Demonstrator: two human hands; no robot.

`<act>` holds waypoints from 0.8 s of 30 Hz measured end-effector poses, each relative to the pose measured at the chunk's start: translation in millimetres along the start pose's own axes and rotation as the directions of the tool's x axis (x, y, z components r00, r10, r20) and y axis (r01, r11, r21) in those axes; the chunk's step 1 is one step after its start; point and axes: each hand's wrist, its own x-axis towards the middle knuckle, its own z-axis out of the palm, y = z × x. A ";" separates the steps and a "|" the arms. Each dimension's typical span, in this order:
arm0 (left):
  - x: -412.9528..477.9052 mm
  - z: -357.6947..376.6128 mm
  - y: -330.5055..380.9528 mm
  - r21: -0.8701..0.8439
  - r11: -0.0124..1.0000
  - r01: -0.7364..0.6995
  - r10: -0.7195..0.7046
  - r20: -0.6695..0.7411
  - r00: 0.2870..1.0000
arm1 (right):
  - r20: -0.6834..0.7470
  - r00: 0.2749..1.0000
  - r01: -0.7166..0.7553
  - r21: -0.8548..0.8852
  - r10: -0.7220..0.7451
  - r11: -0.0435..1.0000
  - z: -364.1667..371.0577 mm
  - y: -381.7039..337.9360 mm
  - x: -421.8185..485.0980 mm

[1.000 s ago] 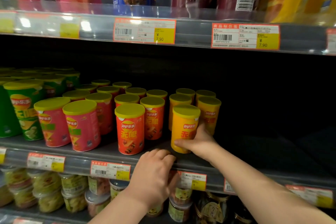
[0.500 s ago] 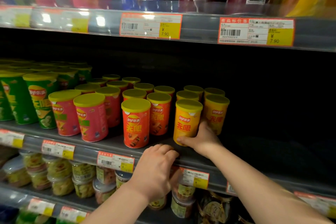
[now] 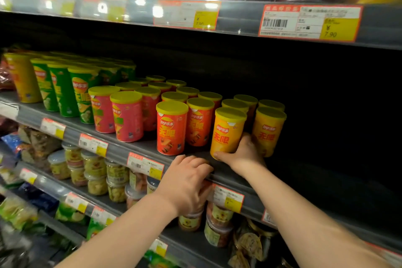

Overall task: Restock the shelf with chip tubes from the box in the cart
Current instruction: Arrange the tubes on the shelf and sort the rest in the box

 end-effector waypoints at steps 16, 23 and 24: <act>-52.6 -13.6 -1.1 0.013 0.987 0.163 -0.163 0.128 0.978 | -0.029 0.955 0.276 -0.266 -0.294 0.924 -4.6 -2.4 -66.1; -135.5 -25.4 -29.8 0.079 0.972 0.221 -0.234 0.235 0.943 | 0.317 0.817 0.575 -0.391 -0.482 0.718 57.5 -35.3 -138.8; -150.8 -25.7 -36.1 0.084 0.967 0.240 -0.254 0.254 0.933 | 0.365 0.802 0.594 -0.399 -0.473 0.698 69.6 -39.0 -148.1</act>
